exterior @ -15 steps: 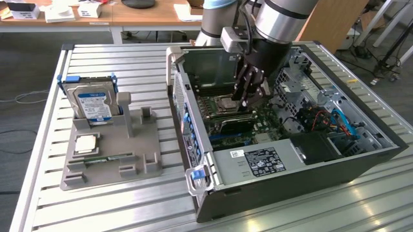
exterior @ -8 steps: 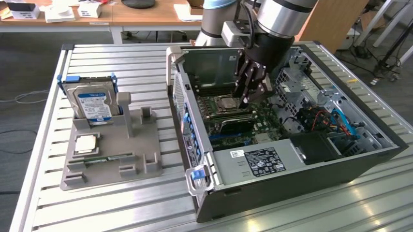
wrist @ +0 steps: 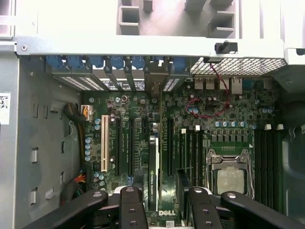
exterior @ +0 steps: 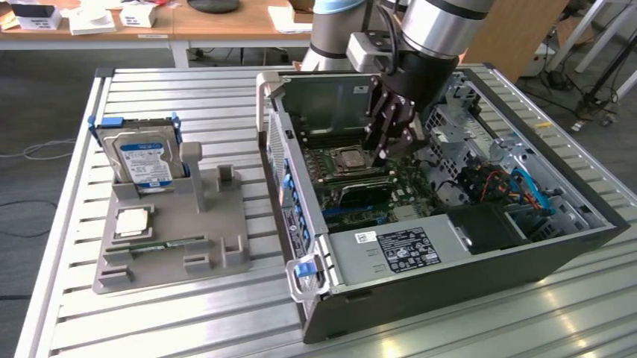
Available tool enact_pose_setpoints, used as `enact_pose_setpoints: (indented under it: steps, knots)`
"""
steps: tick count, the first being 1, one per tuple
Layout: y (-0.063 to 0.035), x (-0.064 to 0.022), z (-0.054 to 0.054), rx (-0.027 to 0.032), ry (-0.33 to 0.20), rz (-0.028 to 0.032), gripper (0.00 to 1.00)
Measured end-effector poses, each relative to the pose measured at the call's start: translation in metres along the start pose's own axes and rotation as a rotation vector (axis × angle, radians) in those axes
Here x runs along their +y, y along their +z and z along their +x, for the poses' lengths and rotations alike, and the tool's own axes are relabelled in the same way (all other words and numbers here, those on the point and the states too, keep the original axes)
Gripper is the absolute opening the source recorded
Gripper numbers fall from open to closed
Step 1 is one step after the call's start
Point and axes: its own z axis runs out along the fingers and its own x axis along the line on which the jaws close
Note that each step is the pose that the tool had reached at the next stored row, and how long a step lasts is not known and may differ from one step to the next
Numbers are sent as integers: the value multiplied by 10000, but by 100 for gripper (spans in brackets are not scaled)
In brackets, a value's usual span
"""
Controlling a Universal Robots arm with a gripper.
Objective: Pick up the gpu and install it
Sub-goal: 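Insert the gpu into the slot, then press down on the gpu until it lock into place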
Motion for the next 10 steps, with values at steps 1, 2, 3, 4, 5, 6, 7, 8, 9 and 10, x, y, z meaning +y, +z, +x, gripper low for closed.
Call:
enact_pose_setpoints:
  steps: [1,2,3,4,5,6,7,8,9,10]
  knots:
    - [0,-1,0,-1,0,0,40]
    - [0,-1,0,-1,1,0,40]
    - [-1,-1,0,-1,0,-1,40]
    - [0,-1,0,-1,0,0,40]
    - [-1,-1,0,-1,0,0,40]
    - [0,-1,0,-1,0,0,40]
    - [0,-1,0,-1,0,0,40]
    - [-1,-1,0,-1,0,0,40]
    - [-1,-1,0,-1,0,-1,40]
    - [-1,-1,0,-1,0,-1,40]
